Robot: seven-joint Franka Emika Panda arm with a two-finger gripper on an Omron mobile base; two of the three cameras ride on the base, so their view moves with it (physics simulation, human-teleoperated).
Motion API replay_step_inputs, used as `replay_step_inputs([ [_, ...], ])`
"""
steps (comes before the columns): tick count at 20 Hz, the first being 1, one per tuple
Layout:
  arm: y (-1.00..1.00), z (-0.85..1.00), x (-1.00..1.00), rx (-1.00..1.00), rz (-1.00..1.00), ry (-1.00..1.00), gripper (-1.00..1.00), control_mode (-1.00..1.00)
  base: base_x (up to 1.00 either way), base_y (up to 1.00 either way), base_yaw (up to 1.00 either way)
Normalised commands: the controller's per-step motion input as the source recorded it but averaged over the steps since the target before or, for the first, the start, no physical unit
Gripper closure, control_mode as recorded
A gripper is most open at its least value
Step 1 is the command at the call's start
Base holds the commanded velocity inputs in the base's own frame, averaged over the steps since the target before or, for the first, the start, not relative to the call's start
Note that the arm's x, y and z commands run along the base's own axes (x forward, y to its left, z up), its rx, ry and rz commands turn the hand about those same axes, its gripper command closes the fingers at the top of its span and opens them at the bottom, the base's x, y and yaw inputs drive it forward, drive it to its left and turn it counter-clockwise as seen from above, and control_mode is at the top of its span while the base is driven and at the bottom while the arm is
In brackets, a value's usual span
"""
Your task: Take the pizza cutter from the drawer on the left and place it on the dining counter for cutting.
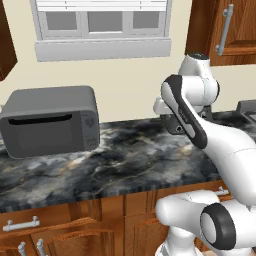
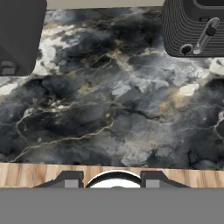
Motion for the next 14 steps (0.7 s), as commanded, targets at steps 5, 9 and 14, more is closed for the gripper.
replay_step_inputs([
  [5,0.39,0.0,-0.38,0.0,0.04,0.05,-1.0,-1.0,0.0,0.0,0.0],
  [9,0.82,-0.01,-0.84,0.0,0.09,0.05,-1.0,-1.0,0.0,0.0,0.0],
  [14,0.97,-0.07,-0.93,0.0,0.12,0.05,-1.0,-1.0,0.0,0.0,0.0],
])
